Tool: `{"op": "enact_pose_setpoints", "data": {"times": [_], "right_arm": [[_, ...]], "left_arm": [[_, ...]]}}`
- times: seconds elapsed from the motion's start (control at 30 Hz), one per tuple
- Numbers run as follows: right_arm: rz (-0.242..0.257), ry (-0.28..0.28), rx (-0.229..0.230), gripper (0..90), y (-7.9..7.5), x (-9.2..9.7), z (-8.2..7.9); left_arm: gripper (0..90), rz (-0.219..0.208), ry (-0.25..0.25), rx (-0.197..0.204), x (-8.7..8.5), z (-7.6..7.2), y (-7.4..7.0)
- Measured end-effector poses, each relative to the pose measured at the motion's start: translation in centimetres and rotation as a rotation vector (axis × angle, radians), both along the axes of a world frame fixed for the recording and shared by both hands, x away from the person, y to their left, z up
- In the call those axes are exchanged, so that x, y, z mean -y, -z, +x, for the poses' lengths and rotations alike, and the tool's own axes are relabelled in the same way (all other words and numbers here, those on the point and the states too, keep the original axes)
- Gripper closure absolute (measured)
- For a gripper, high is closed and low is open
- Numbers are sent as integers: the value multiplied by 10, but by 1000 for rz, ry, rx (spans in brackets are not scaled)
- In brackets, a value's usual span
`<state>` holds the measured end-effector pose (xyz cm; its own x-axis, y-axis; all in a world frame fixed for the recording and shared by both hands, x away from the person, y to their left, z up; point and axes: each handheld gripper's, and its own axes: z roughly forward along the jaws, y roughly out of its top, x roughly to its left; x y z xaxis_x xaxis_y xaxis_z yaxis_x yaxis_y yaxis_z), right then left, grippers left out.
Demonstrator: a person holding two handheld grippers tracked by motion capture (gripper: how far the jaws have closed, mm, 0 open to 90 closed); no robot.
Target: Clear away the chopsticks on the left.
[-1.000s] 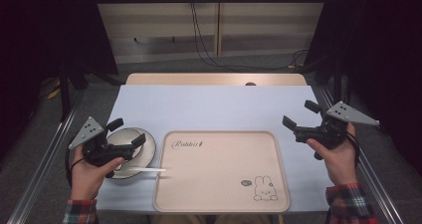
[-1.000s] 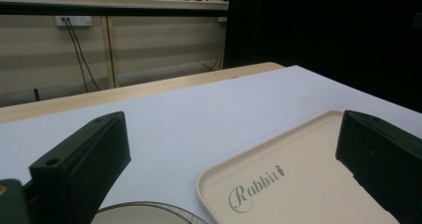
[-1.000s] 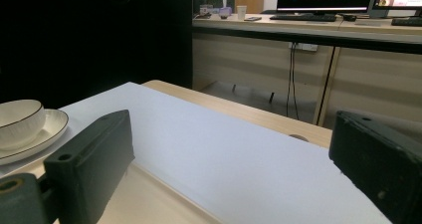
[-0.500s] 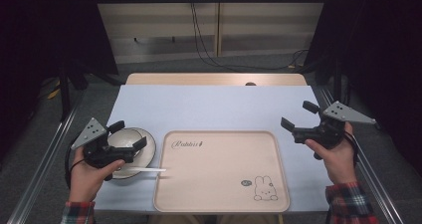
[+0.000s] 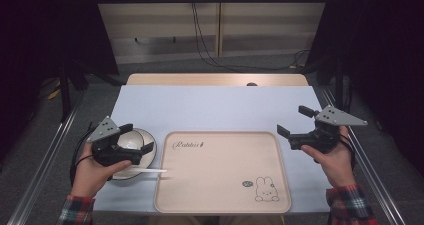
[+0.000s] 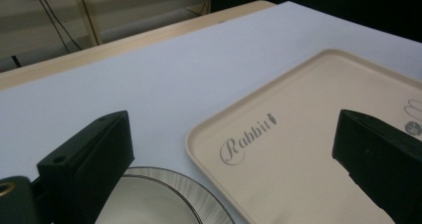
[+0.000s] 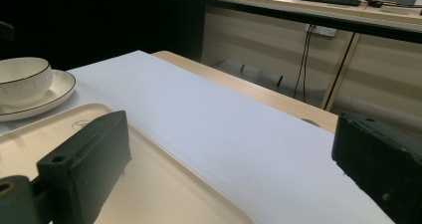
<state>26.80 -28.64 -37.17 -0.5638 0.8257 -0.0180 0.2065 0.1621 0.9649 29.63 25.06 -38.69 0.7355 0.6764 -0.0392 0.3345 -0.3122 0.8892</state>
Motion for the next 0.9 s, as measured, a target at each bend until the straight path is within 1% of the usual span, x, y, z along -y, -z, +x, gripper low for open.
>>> {"op": "enact_pose_setpoints", "data": {"times": [0.03,0.07,0.1,0.2,0.27,0.33,0.37,0.4,0.47,0.5,0.53,0.57,0.67,0.7,0.73,0.8,0.83,0.9], "right_arm": [[-2,5,4,17,0,0,0],[-5,0,5,17,1,1,0],[-3,0,-1,17,1,1,-1],[7,3,-13,17,2,2,-1],[0,0,-13,17,3,2,-2],[-4,4,-13,17,3,2,-3],[-3,3,-15,17,3,3,-3],[-3,3,-11,17,3,4,-3],[-6,9,-10,17,3,5,-4],[-5,7,-13,17,4,5,-4],[-6,12,-14,17,4,6,-4],[-5,11,-13,17,4,6,-4],[-5,18,-14,18,4,7,-4],[-6,16,-13,18,4,8,-4],[-7,17,-9,18,4,8,-4],[-5,21,-9,18,4,8,-4],[-4,21,-8,18,4,8,-4],[0,21,-6,18,4,8,-4]], "left_arm": [[25,2,4,-8,2,0,0],[26,16,7,-10,2,1,-1],[27,20,18,-14,3,2,-2],[32,51,34,-23,6,4,-4],[36,75,39,-33,7,5,-4],[37,82,56,-46,9,7,-3],[37,94,60,-51,9,7,-3],[37,90,59,-54,10,7,-3],[38,106,71,-65,11,8,-3],[45,106,78,-69,11,8,-3],[46,121,75,-71,11,9,-4],[46,125,78,-77,11,10,-4],[46,159,88,-93,11,11,-6],[46,169,94,-94,11,11,-6],[47,187,97,-97,12,11,-7],[50,198,110,-101,15,10,-7],[51,215,120,-104,15,10,-8],[53,216,125,-101,17,10,-8]]}}
